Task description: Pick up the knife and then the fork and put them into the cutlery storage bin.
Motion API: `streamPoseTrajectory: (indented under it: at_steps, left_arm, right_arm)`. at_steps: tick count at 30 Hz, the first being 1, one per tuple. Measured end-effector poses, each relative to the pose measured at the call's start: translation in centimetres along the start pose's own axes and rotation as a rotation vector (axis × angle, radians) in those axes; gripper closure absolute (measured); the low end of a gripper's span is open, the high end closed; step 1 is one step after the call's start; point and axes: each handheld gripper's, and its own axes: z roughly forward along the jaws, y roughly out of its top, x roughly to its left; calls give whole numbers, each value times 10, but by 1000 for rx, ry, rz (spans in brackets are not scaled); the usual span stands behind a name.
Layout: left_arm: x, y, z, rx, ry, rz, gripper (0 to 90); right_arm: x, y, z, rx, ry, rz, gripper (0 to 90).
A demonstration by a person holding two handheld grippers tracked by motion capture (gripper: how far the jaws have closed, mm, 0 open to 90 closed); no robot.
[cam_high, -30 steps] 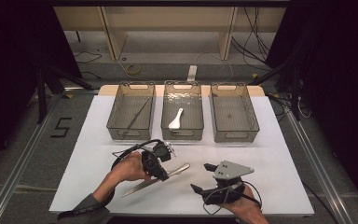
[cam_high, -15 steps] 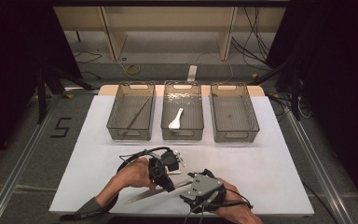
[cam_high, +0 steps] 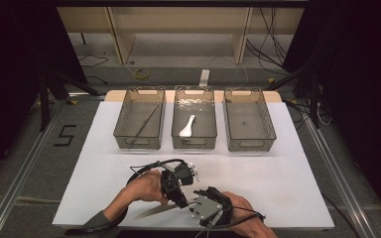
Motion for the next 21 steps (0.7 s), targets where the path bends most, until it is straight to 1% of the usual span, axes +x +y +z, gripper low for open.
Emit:
streamPoseTrajectory:
  at_steps: [1, 3, 6, 10, 12, 14, 16, 17, 18, 20, 21]
  left_arm:
    - [0, 0, 0, -1, 0, 1, 800]
    - [-1, 0, 0, 0, -4, 1, 800]
    - [-2, 1, 0, 4, -7, 2, 800]
    - [-3, 2, 1, 8, -15, 4, 799]
    - [-3, 2, 1, 9, -15, 3, 799]
    - [-4, 2, 1, 11, -18, 2, 799]
    - [-4, 3, 1, 11, -18, 0, 799]
    - [-4, 2, 1, 10, -17, 0, 799]
    - [-3, 2, 1, 10, -20, 0, 798]
    - [-4, 2, 1, 12, -22, 2, 799]
    - [-3, 2, 1, 14, -25, 2, 798]
  right_arm:
    - [1, 0, 0, 8, -4, -9, 514]
    - [2, 0, 2, 18, -15, -50, 539]
    - [5, 1, 3, 25, -31, -88, 570]
    - [8, 2, 4, 30, -54, -124, 619]
    - [8, 2, 5, 33, -63, -156, 641]
    - [10, 2, 4, 39, -78, -176, 674]
    - [12, 3, 5, 33, -79, -193, 701]
    - [12, 3, 4, 40, -80, -233, 718]
    - [14, 3, 4, 38, -86, -226, 736]
    - [14, 3, 4, 44, -89, -270, 753]
    - [13, 3, 4, 38, -91, -316, 763]
